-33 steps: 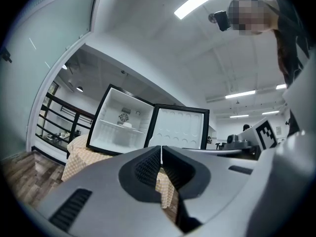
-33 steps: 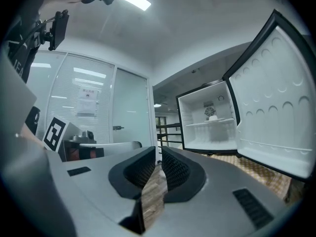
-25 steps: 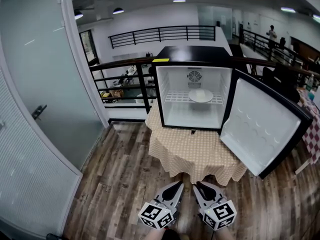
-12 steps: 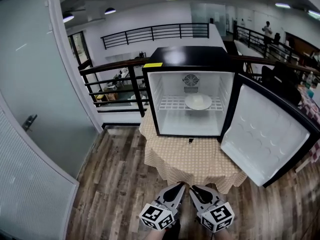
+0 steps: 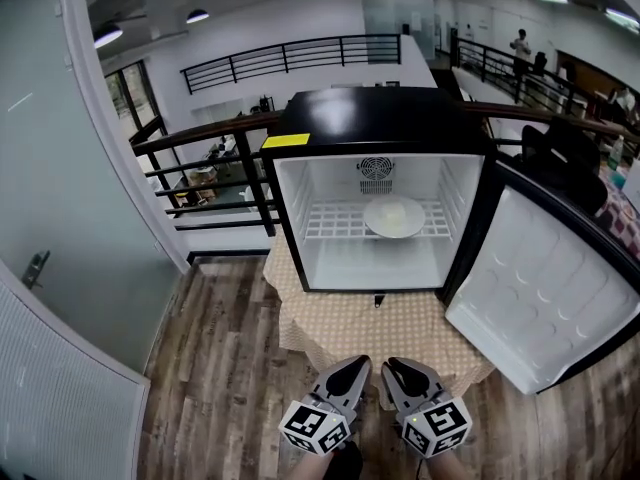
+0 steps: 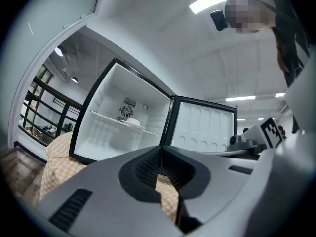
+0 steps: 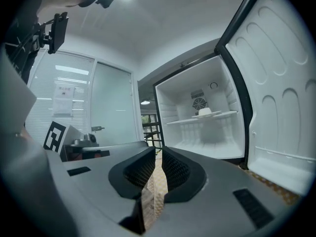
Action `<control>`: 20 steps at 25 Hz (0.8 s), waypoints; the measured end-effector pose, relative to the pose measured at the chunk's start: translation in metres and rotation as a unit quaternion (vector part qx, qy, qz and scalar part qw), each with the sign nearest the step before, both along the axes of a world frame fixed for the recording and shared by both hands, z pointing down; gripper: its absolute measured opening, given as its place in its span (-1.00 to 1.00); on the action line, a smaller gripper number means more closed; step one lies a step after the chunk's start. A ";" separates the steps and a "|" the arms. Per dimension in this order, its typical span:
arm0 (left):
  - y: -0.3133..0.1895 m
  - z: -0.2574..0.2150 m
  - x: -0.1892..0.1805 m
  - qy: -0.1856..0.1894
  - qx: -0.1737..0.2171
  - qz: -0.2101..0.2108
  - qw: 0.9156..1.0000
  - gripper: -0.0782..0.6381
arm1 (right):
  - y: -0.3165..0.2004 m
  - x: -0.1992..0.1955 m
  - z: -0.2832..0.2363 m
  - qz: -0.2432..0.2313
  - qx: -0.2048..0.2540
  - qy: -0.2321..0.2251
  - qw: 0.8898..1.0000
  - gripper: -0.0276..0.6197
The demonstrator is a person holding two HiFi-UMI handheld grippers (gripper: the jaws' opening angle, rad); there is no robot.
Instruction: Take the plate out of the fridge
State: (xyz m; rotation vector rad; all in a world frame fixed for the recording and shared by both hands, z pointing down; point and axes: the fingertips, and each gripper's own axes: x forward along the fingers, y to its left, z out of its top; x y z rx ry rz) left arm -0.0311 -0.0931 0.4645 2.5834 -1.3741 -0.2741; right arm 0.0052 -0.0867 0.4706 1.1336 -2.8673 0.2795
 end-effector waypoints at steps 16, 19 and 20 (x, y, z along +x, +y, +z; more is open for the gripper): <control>-0.091 0.004 -0.031 0.010 -0.011 0.030 0.999 -0.74 | -0.091 -0.036 0.010 0.030 -0.023 -0.004 0.999 -0.74; -0.106 0.005 -0.034 0.011 -0.012 0.039 0.999 -0.74 | -0.106 -0.041 0.011 0.039 -0.026 -0.007 0.999 -0.74; -0.110 0.006 -0.035 0.011 -0.012 0.042 0.999 -0.74 | -0.110 -0.042 0.011 0.043 -0.026 -0.009 0.999 -0.74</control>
